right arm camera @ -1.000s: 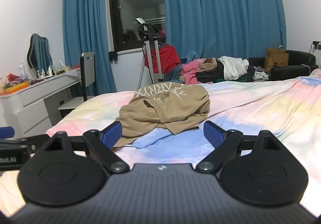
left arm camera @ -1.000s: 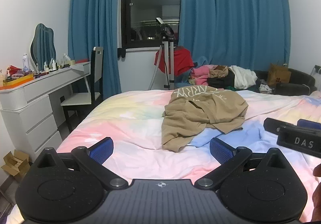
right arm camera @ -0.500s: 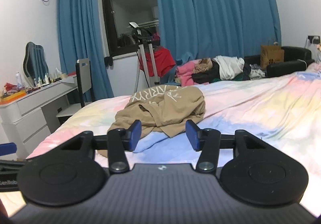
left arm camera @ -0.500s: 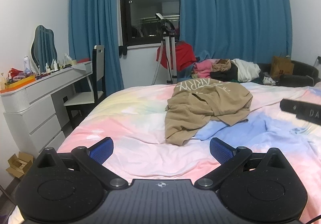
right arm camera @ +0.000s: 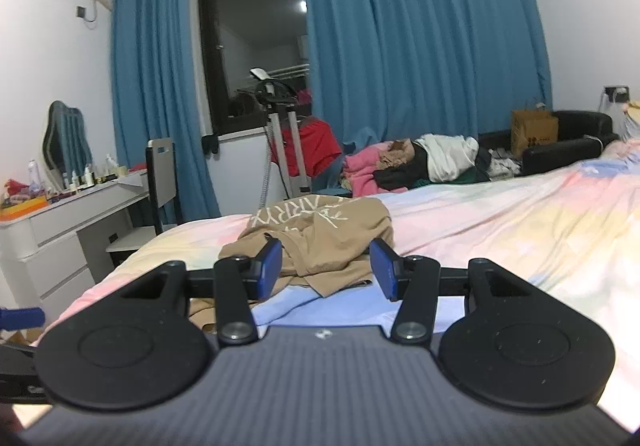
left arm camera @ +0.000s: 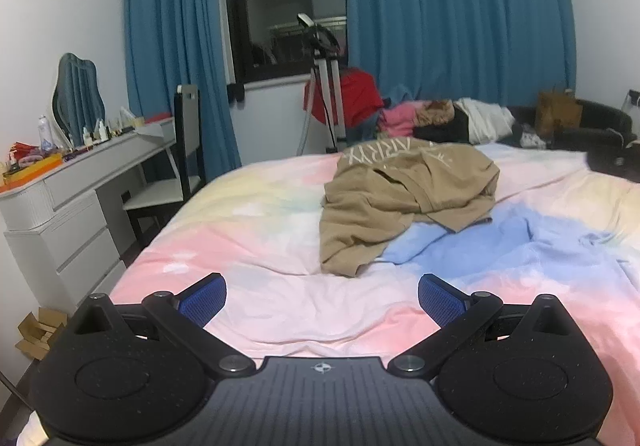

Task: Fold clothes
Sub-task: 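Move both grippers toward the crumpled tan T-shirt on the bed, then grasp the tan T-shirt fabric with the left gripper and lift it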

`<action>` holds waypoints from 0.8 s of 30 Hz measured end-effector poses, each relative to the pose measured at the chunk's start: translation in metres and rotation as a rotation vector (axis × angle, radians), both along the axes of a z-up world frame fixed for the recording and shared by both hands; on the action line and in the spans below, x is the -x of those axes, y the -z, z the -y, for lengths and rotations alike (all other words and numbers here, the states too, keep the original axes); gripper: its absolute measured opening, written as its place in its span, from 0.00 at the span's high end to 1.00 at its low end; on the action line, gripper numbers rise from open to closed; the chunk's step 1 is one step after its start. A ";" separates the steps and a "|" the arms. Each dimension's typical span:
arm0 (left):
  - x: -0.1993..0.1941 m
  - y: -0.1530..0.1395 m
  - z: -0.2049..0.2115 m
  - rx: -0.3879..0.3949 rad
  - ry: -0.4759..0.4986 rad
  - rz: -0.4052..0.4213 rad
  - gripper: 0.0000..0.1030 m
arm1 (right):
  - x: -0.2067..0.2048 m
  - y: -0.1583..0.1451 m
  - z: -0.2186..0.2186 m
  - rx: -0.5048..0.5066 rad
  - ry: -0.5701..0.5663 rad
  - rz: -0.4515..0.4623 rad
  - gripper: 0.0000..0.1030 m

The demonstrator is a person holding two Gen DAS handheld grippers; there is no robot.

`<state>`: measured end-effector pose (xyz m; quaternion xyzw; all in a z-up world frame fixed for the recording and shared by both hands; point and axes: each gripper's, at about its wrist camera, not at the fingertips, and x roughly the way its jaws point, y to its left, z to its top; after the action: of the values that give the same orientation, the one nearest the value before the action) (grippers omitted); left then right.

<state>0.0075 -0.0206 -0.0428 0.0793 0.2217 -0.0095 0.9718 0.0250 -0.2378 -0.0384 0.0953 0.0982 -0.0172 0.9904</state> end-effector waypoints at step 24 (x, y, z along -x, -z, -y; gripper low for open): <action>-0.286 0.082 0.085 -0.195 0.233 -0.026 0.12 | -0.061 0.052 0.021 0.055 0.104 -0.109 0.49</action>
<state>0.2931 -0.1053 -0.1249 0.1984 0.2236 -0.1017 0.9488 0.0864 -0.2589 -0.0906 0.0721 0.1462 -0.0767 0.9836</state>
